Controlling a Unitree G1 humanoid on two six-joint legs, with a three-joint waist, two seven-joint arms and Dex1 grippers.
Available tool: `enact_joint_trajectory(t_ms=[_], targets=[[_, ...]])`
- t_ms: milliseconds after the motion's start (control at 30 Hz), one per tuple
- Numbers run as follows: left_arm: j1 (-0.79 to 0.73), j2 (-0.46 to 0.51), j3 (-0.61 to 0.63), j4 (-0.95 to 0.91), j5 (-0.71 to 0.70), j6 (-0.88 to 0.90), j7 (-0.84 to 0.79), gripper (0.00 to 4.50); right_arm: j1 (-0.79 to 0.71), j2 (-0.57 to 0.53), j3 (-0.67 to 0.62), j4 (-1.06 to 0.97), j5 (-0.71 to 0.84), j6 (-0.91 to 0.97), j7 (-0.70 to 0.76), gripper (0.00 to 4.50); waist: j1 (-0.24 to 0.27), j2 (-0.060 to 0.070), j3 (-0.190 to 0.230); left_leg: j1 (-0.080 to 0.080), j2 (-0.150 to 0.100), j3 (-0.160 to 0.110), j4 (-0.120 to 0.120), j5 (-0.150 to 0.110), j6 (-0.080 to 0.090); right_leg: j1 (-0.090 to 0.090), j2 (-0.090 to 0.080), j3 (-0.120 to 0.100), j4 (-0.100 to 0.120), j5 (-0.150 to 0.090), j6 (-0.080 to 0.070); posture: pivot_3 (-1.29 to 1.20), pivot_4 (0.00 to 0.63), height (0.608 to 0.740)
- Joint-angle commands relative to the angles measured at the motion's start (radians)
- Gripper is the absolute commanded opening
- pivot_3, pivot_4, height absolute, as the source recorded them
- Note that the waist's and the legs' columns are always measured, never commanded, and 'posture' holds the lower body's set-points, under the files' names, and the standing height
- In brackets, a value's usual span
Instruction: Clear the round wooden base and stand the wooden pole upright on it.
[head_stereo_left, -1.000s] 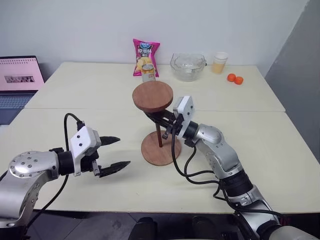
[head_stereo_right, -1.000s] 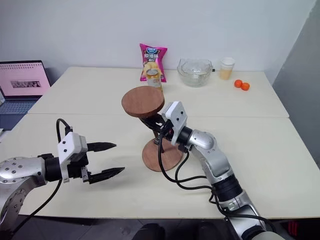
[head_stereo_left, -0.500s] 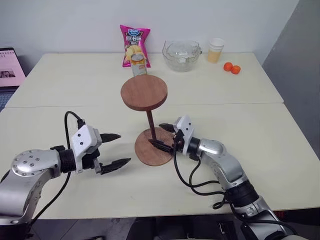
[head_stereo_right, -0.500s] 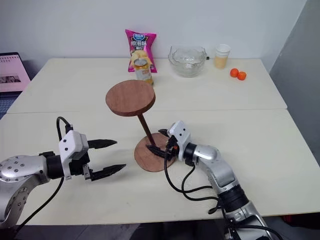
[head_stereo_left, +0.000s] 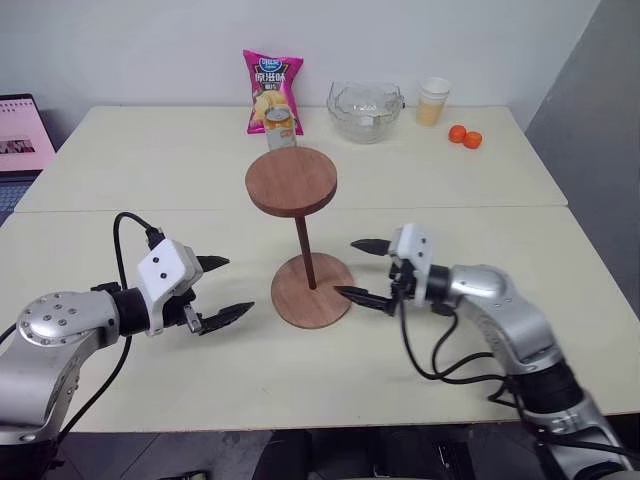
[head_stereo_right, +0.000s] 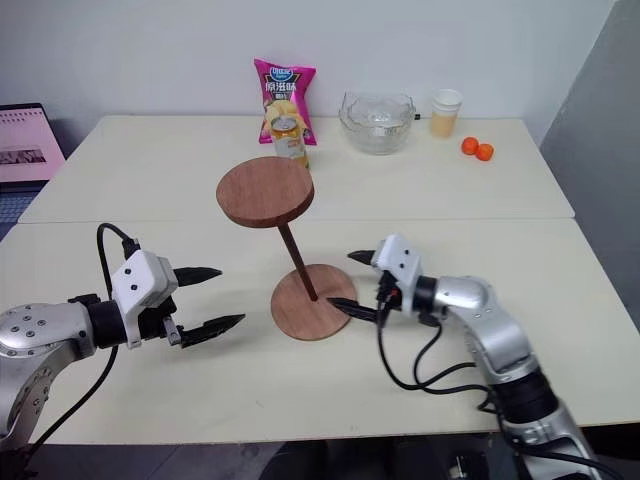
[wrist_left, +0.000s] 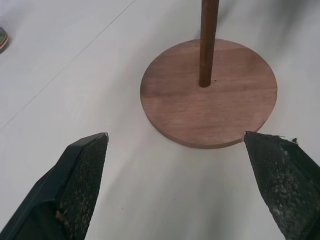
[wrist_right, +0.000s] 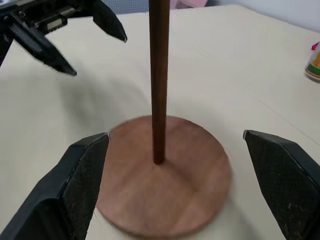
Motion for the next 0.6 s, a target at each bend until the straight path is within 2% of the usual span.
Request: enact_joint_trajectory(t_ms=[33, 267, 600], targets=[[0.003, 0.021, 0.06, -0.012, -0.012, -0.001, -0.007, 4.5, 0.011, -0.091, -0.099, -0.093, 0.099, 0.033, 0.091, 4.49, 0.001, -0.001, 0.001, 0.0, 0.0, 0.0, 0.001, 0.0, 0.0, 0.0, 0.0, 0.0, 0.0, 0.0, 0.0, 0.0, 0.15, 0.74], [-0.054, 0.043, 0.055, 0.039, -0.013, -0.009, -0.035, 4.5, 0.057, -0.293, -0.278, -0.165, 0.254, 0.108, 0.21, 4.49, 0.012, -0.001, 0.003, -0.001, 0.0, 0.0, 0.005, 0.0, 0.001, 0.001, 0.0, 0.0, 0.0, 0.001, 0.002, 0.0, 0.15, 0.74], [-0.116, 0.051, 0.001, 0.117, 0.01, -0.043, -0.081, 4.5, 0.064, -0.315, -0.298, -0.216, 0.299, 0.166, 0.149, 4.49, 0.016, -0.001, 0.003, 0.0, 0.0, 0.001, 0.006, 0.0, 0.001, 0.001, 0.0, 0.001, 0.003, 0.001, 0.002, 0.0, 0.15, 0.74]])
